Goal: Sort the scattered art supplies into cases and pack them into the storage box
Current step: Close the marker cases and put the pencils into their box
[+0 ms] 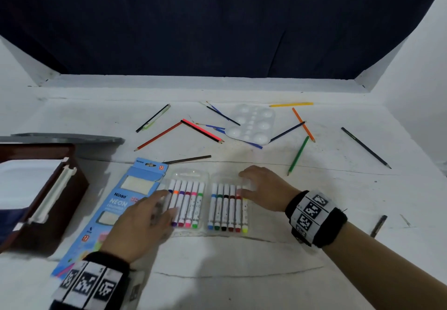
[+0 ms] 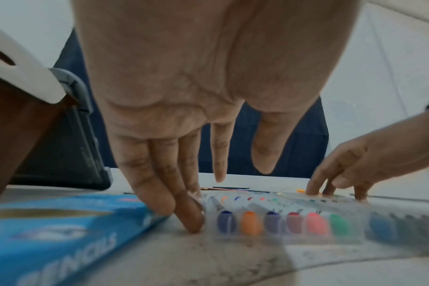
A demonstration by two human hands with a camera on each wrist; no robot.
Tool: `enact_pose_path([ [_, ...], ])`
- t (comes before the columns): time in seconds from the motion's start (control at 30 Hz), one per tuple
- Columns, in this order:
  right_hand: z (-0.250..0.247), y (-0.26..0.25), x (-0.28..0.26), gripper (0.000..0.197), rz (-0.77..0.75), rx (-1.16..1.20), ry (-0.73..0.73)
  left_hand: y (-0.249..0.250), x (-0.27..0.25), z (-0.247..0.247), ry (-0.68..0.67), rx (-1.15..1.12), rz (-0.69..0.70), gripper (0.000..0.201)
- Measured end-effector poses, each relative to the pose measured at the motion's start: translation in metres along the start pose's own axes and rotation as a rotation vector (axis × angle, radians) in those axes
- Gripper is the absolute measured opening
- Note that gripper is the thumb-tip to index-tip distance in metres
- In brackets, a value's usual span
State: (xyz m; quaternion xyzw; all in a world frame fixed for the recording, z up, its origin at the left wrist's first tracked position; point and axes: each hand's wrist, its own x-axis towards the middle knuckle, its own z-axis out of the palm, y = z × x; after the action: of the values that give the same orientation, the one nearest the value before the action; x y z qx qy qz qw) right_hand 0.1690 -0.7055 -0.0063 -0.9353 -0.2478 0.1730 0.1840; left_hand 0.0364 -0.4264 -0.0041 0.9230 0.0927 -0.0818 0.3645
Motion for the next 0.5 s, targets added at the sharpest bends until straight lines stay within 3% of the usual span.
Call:
enact_pose_path([
  [0.07,0.002,-0.001,-0.007,0.052,0.020,-0.020,0.005,0.007,-0.003,0.002,0.013,-0.083,0.003,0.029],
  [0.27,0.000,0.001,-0.036,0.040,0.087,-0.042,0.043,0.023,-0.010,0.004,0.123,-0.175,0.041,0.048],
  [0.4,0.010,0.003,-0.056,0.032,0.089,-0.013,0.079,0.041,0.001,-0.011,0.226,-0.246,0.227,0.052],
  [0.5,0.019,-0.003,-0.068,0.028,0.032,0.021,0.088,0.062,0.009,-0.019,0.177,-0.163,0.423,0.049],
])
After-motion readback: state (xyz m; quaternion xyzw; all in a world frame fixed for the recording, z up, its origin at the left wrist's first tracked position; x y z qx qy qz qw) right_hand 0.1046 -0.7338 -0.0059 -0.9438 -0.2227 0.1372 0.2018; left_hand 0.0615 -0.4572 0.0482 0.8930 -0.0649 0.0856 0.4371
